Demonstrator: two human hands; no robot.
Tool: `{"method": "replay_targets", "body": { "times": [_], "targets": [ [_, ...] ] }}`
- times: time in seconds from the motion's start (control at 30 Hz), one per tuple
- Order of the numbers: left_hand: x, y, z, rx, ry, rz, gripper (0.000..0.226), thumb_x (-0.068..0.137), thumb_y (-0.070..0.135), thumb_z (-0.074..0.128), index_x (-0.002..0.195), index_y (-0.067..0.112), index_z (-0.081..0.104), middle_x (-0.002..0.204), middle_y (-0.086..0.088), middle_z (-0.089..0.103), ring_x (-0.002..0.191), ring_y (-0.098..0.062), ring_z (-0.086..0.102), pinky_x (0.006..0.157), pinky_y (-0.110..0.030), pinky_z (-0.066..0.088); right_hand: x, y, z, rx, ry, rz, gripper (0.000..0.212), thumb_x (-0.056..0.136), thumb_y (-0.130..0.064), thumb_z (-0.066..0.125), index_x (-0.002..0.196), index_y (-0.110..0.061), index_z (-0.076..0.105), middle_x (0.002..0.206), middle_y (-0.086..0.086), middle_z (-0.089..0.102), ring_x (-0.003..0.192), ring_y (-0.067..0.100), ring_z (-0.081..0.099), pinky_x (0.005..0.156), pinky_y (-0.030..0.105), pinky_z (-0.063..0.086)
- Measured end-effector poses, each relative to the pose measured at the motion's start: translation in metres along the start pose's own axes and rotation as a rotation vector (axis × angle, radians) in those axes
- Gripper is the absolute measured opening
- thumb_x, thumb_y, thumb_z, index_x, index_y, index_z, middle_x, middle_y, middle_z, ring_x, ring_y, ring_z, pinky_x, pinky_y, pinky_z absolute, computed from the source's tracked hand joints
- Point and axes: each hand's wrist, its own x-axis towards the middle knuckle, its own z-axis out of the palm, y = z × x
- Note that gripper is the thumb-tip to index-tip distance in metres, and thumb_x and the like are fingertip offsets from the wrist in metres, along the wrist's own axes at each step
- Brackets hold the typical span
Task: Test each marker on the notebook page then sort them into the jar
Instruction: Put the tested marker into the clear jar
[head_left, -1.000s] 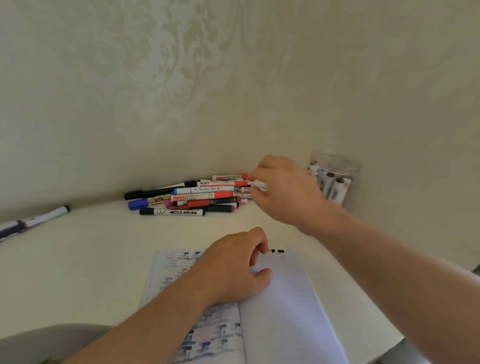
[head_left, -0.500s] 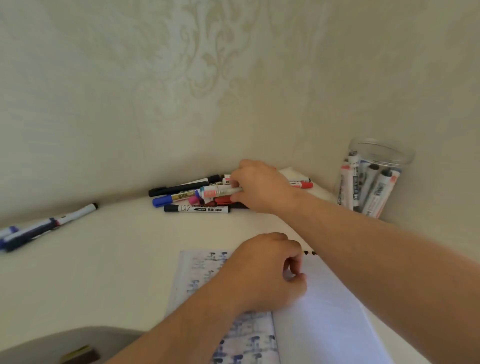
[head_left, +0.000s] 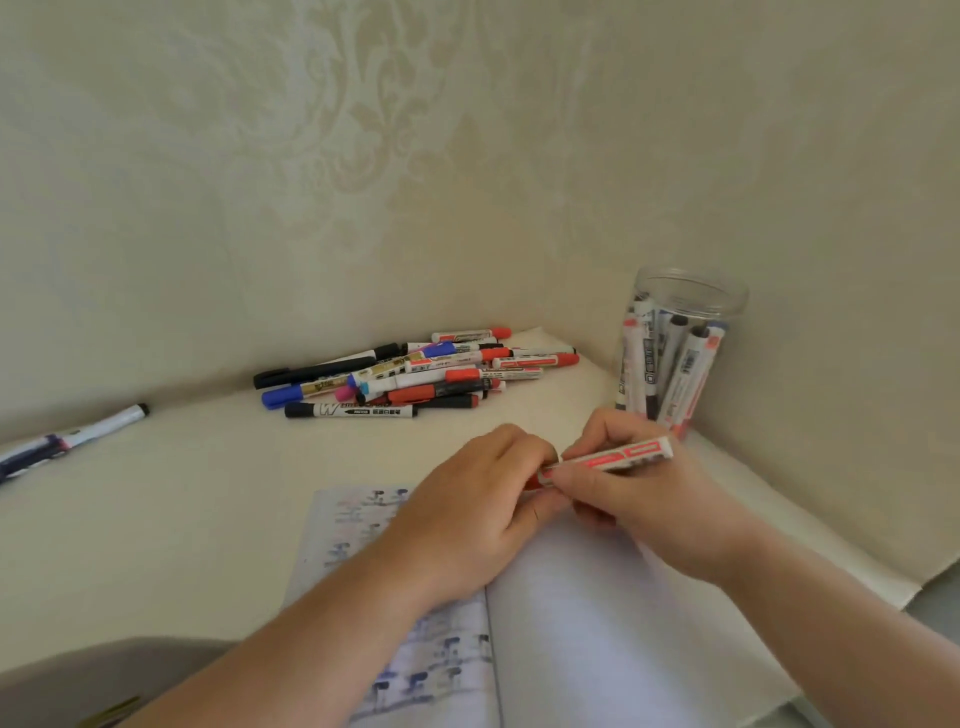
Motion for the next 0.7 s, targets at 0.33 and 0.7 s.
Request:
{"method": "replay_targets", "body": {
  "times": [0.33,0.7],
  "targets": [
    [0.0,0.0,0.001,0.016,-0.128,-0.034,0.033,0.103,0.059,0.025,0.115,0.037,0.048,0.093,0.011,0.066,0.082,-0.01,0.06,0.073,-0.041,0.05,0.0,0.02,0.007,0.22,0.024,0.069,0.033,0.081,-0.03,0.087,0.066,-0.019,0.06,0.059,0.014,0.059,0.052,0.022,0.047,0.046,0.025,0.04],
    [0.004,0.006,0.001,-0.011,-0.171,-0.188,0.047,0.09,0.065,0.057,0.116,0.038,0.029,0.076,0.009,0.054,0.069,-0.008,0.053,0.061,-0.033,0.041,0.0,0.017,-0.013,0.408,0.184,0.036,0.018,0.082,-0.015,0.069,0.067,-0.02,0.06,0.057,0.01,0.047,0.047,0.017,0.04,0.042,0.02,0.024]
  ]
}}
